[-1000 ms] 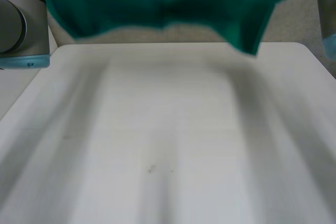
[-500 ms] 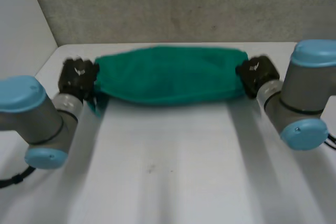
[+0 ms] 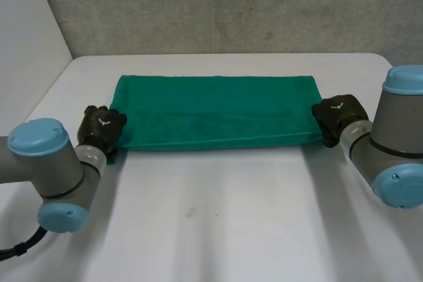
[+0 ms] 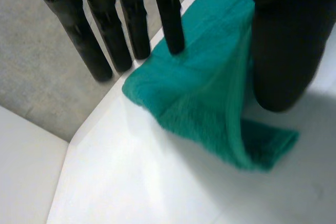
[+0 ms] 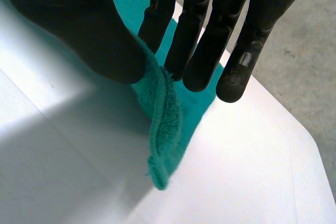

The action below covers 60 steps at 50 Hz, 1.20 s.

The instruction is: Fold the towel.

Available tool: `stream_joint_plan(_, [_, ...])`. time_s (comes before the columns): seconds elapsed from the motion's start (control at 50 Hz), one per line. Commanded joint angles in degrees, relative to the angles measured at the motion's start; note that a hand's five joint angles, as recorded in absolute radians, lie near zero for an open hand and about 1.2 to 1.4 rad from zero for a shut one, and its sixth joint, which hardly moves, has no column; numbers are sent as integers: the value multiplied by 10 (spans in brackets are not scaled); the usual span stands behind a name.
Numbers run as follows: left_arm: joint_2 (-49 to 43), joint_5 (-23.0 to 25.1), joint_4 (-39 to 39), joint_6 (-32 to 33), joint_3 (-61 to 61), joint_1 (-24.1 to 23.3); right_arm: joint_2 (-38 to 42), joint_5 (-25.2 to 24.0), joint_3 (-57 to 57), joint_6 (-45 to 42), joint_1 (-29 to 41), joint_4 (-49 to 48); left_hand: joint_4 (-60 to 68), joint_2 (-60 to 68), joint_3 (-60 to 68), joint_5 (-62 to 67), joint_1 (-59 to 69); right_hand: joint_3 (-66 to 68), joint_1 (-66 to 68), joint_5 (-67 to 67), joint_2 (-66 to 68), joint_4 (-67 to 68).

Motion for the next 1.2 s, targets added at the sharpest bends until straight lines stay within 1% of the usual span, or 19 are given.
stream_joint_plan(0.02, [35, 4, -7, -1, -28, 31, 2, -5, 15, -3, -12, 0, 518, 515, 513, 519, 509, 123, 239, 127, 128, 116])
stream_joint_plan(0.14, [120, 4, -47, 44, -92, 36, -19, -9, 37, -44, -13, 37, 518, 515, 513, 519, 509, 123, 239, 127, 128, 116])
stream_joint_plan(0.2, [186, 4, -103, 103, -135, 39, -43, -14, 51, -97, -14, 91, 518, 515, 513, 519, 509, 123, 239, 127, 128, 116])
stream_joint_plan(0.22, [201, 5, -122, 122, -146, 40, -53, -17, 62, -146, -16, 139, 518, 515, 513, 519, 509, 123, 239, 127, 128, 116])
stream_joint_plan(0.24, [222, 5, -167, 157, -166, 41, -59, -16, 69, -175, -18, 167, 518, 515, 513, 519, 509, 123, 239, 127, 128, 116])
stream_joint_plan(0.28, [237, 7, -216, 189, -183, 44, -68, -8, 87, -227, -26, 219, 518, 515, 513, 519, 509, 123, 239, 127, 128, 116])
stream_joint_plan(0.3, [245, 10, -265, 211, -194, 48, -79, -2, 110, -270, -35, 262, 518, 515, 513, 519, 509, 123, 239, 127, 128, 116])
stream_joint_plan(0.36, [250, 13, -326, 226, -199, 50, -104, 4, 138, -315, -46, 300, 518, 515, 513, 519, 509, 123, 239, 127, 128, 116])
stream_joint_plan(0.4, [249, 20, -350, 225, -197, 48, -122, 8, 146, -324, -49, 292, 518, 515, 513, 519, 509, 123, 239, 127, 128, 116])
stream_joint_plan(0.52, [229, 32, -289, 224, -156, 53, -127, 3, 122, -319, -46, 248, 518, 515, 513, 519, 509, 123, 239, 127, 128, 116])
stream_joint_plan(0.6, [171, 28, -199, 222, -104, 39, -114, 4, 83, -283, -39, 191, 518, 515, 513, 519, 509, 123, 239, 127, 128, 116])
stream_joint_plan(0.72, [81, 27, -94, 206, -12, 12, -3, 16, -20, -231, -10, 110, 518, 515, 513, 519, 509, 123, 239, 127, 128, 116])
stream_joint_plan(0.76, [25, 25, -59, 198, 50, 5, 35, 25, -65, -223, 1, 92, 518, 515, 513, 519, 509, 123, 239, 127, 128, 116])
stream_joint_plan(0.86, [-50, 23, -51, 197, 141, -1, 105, 54, -168, -221, 4, 47, 518, 515, 513, 519, 509, 123, 239, 127, 128, 116])
stream_joint_plan(1.0, [-148, 29, -46, 196, 271, -2, 198, 54, -270, -222, 5, -16, 518, 515, 513, 519, 509, 123, 239, 127, 128, 116])
stream_joint_plan(1.14, [-193, 30, -28, 194, 318, -2, 264, 51, -350, -222, 16, -43, 518, 515, 513, 519, 509, 123, 239, 127, 128, 116])
stream_joint_plan(1.16, [-194, 30, -23, 194, 317, -2, 270, 51, -355, -222, 18, -43, 518, 515, 513, 519, 509, 10, 127, 15, 15, 3])
stream_joint_plan(1.18, [-194, 30, -23, 194, 317, -2, 279, 54, -363, -222, 18, -43, 518, 515, 513, 519, 509, -369, -253, -364, -364, -376])
stream_joint_plan(1.2, [-191, 29, -7, 195, 300, -9, 283, 62, -368, -221, 19, -43, -43, -46, -48, -42, -52, -577, -461, -573, -572, -584])
